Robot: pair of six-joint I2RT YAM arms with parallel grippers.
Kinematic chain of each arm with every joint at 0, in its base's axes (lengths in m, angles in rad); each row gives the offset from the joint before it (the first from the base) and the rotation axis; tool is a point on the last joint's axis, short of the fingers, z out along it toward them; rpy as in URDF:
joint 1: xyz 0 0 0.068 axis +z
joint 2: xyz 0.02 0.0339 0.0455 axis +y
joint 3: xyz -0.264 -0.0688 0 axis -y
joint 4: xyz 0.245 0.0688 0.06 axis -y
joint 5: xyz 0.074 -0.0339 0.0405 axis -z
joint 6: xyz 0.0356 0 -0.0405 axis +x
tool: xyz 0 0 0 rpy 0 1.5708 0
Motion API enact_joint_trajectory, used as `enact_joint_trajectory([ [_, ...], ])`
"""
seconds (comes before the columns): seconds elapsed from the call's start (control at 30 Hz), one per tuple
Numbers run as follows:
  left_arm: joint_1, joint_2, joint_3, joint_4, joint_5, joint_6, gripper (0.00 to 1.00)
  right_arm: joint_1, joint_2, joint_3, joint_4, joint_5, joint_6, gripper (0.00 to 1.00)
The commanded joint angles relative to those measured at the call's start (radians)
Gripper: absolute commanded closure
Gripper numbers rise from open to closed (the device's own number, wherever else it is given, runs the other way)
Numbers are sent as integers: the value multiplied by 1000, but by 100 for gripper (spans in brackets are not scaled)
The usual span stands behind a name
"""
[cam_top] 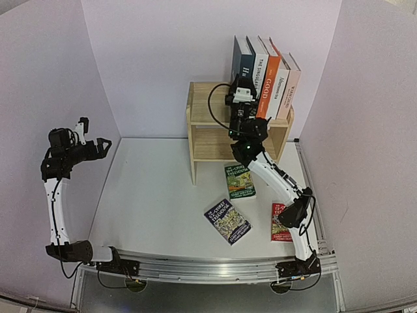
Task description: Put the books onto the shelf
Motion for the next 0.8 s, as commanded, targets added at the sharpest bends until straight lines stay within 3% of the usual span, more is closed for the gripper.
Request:
enact_joint_trajectory([
  [0.0, -4, -24, 0, -6, 14, 18, 0, -16, -39, -40, -1, 43, 14, 51],
  [0.53, -19, -30, -37, -17, 77, 20, 0, 31, -103, -94, 49, 47, -54, 48],
  [0.77, -52, -28, -40, 60, 150, 18, 0, 36, -119, -113, 63, 51, -61, 47],
])
